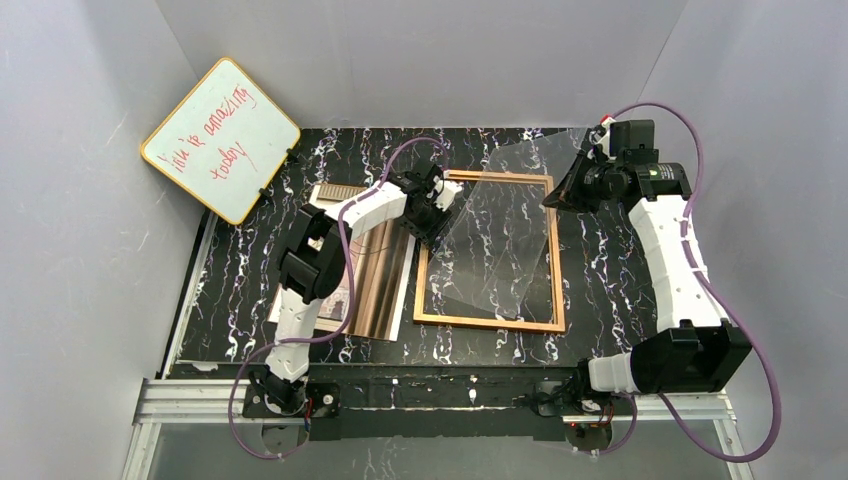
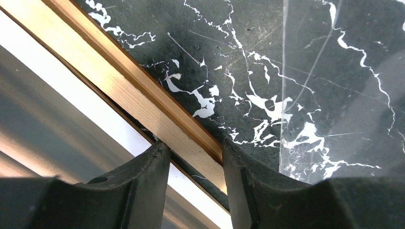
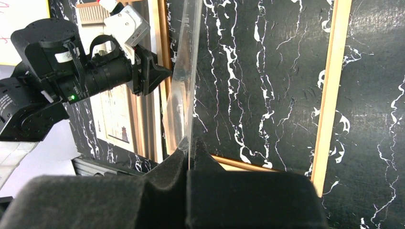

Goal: Put the photo into the frame
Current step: Move the photo frame to the center of the board, then place the photo frame item in the photo frame.

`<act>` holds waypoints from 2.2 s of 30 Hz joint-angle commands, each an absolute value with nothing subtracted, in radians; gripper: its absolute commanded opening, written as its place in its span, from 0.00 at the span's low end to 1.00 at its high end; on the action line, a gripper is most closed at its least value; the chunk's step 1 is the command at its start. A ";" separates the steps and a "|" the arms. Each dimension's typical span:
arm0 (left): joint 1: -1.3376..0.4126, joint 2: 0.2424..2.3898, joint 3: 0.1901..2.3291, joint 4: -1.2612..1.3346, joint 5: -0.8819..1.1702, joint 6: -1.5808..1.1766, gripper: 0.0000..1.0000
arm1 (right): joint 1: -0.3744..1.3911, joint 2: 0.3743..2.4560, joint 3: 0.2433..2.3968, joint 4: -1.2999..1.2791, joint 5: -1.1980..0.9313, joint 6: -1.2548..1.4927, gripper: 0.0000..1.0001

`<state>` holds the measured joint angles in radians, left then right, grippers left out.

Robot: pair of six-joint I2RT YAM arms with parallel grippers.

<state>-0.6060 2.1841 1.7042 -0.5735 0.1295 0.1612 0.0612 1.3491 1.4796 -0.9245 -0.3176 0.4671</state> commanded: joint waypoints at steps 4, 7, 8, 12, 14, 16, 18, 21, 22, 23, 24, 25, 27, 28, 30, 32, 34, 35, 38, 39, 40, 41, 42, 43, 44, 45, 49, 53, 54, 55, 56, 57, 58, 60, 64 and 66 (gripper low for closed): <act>-0.594 2.165 1.725 -0.648 0.017 0.213 0.47 | 0.062 1.373 1.432 -0.832 -0.358 0.492 0.01; -0.576 2.150 1.790 -0.672 0.040 0.195 0.67 | 0.062 1.371 1.408 -0.794 -0.407 0.477 0.01; -0.570 2.143 1.811 -0.680 0.042 0.191 0.72 | 0.062 1.373 1.407 -0.789 -0.427 0.470 0.01; -0.514 2.107 1.878 -0.702 0.098 0.179 0.80 | 0.062 1.397 1.434 -0.796 -0.478 0.457 0.01; -0.476 2.093 1.897 -0.711 0.135 0.170 0.82 | 0.062 1.410 1.457 -0.798 -0.497 0.457 0.01; -0.441 2.083 1.914 -0.725 0.162 0.164 0.83 | 0.062 1.416 1.484 -0.783 -0.539 0.462 0.01; -0.404 2.072 1.923 -0.736 0.194 0.148 0.83 | 0.063 1.421 1.502 -0.752 -0.617 0.482 0.01; -0.350 2.056 1.914 -0.736 0.208 0.134 0.84 | 0.067 1.424 1.512 -0.683 -0.806 0.522 0.01; -0.335 2.053 1.909 -0.734 0.195 0.134 0.84 | 0.068 1.420 1.502 -0.641 -0.913 0.546 0.01; -0.317 2.049 1.902 -0.733 0.184 0.135 0.84 | 0.068 1.411 1.482 -0.582 -0.985 0.581 0.01; -0.303 2.047 1.896 -0.733 0.176 0.138 0.84 | 0.068 1.400 1.457 -0.520 -1.032 0.620 0.01; -0.290 2.044 1.886 -0.733 0.170 0.143 0.84 | 0.068 1.391 1.433 -0.477 -1.053 0.640 0.01; -0.276 2.033 1.850 -0.727 0.156 0.156 0.84 | 0.069 1.401 1.410 -0.495 -1.042 0.612 0.01; -0.275 2.028 1.830 -0.724 0.150 0.166 0.84 | 0.068 1.418 1.406 -0.545 -1.006 0.579 0.01; -0.275 2.016 1.785 -0.715 0.153 0.180 0.83 | 0.069 1.462 1.396 -0.622 -0.942 0.505 0.01; -0.276 2.008 1.748 -0.712 0.167 0.183 0.83 | 0.068 1.497 1.361 -0.642 -0.885 0.455 0.01; -0.282 1.997 1.714 -0.711 0.188 0.186 0.83 | 0.069 1.534 1.326 -0.655 -0.828 0.412 0.01; -0.286 1.992 1.695 -0.709 0.191 0.191 0.82 | 0.068 1.555 1.316 -0.662 -0.796 0.397 0.01; -0.307 1.975 1.635 -0.700 0.187 0.209 0.82 | 0.068 1.625 1.301 -0.679 -0.744 0.359 0.01; -0.315 1.971 1.616 -0.695 0.178 0.217 0.82 | 0.069 1.639 1.291 -0.666 -0.735 0.355 0.01; -0.327 1.968 1.594 -0.689 0.161 0.226 0.81 | 0.070 1.650 1.278 -0.648 -0.727 0.353 0.01; -0.336 1.966 1.574 -0.683 0.143 0.234 0.81 | 0.069 1.660 1.264 -0.632 -0.718 0.354 0.01; -0.344 1.967 1.557 -0.677 0.131 0.240 0.81 | 0.070 1.672 1.257 -0.627 -0.693 0.353 0.01; -0.353 1.966 1.543 -0.671 0.119 0.245 0.81 | 0.069 1.686 1.254 -0.627 -0.673 0.352 0.01; -0.360 1.967 1.531 -0.667 0.110 0.250 0.81 | 0.069 1.696 1.252 -0.623 -0.656 0.346 0.02; -0.369 1.968 1.520 -0.662 0.099 0.254 0.81 | 0.069 1.706 1.249 -0.620 -0.643 0.344 0.07; -0.401 1.973 1.494 -0.644 0.044 0.273 0.81 | 0.069 1.745 1.237 -0.603 -0.598 0.354 0.21; -0.421 1.984 1.479 -0.629 0.014 0.282 0.80 | 0.069 1.765 1.195 -0.549 -0.595 0.400 0.41; -0.424 1.987 1.476 -0.626 0.014 0.284 0.80 | 0.069 1.769 1.182 -0.538 -0.597 0.412 0.44; -0.429 1.989 1.472 -0.623 -0.002 0.286 0.80 | 0.068 1.770 1.168 -0.522 -0.597 0.426 0.48; -0.435 1.989 1.466 -0.619 -0.023 0.288 0.80 | 0.067 1.769 1.151 -0.510 -0.596 0.439 0.55; -0.441 1.990 1.461 -0.616 -0.034 0.290 0.80 | 0.066 1.768 1.135 -0.499 -0.587 0.452 0.62; -0.447 1.990 1.454 -0.611 -0.040 0.292 0.80 | 0.064 1.766 1.120 -0.490 -0.582 0.462 0.69; -0.459 1.990 1.442 -0.604 -0.051 0.296 0.80 | 0.060 1.762 1.087 -0.479 -0.567 0.476 0.77; -0.468 1.992 1.430 -0.597 -0.073 0.307 0.79 | 0.057 1.745 1.047 -0.487 -0.483 0.499 0.95; -0.472 1.994 1.426 -0.596 -0.078 0.310 0.79 | 0.057 1.729 1.037 -0.507 -0.429 0.500 0.99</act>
<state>-0.4610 2.0068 1.4620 -0.5858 -0.0269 0.2878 0.0643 1.7718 1.0550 -0.5125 -0.5285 0.4744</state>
